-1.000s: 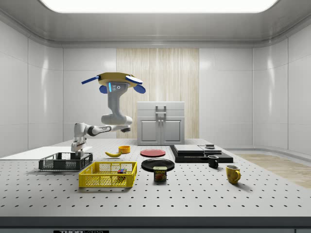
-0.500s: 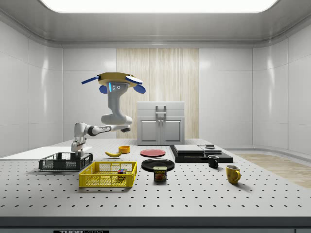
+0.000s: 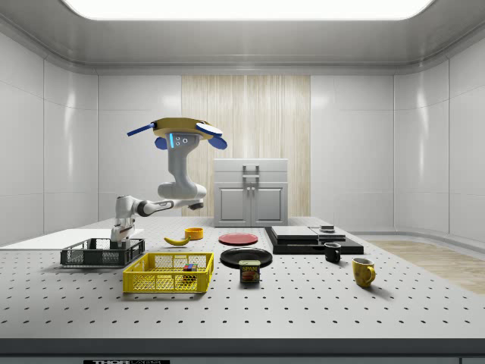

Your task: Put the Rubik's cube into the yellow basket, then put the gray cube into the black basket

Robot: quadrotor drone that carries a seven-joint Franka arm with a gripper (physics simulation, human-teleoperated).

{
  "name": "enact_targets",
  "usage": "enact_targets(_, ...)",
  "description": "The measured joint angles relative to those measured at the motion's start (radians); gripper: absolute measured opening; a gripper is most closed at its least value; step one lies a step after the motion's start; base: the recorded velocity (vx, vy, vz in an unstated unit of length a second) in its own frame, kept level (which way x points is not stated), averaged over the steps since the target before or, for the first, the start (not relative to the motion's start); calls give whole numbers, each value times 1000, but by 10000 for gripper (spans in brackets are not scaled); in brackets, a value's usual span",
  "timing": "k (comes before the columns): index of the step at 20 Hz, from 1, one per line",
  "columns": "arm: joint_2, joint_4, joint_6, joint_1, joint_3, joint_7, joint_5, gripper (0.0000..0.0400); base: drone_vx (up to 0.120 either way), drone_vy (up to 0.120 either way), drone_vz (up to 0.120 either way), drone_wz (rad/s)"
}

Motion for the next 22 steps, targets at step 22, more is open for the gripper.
enact_targets(22, -8, -21, -22, 8, 67, 4, 64, 397, 18, 0, -22, 0)
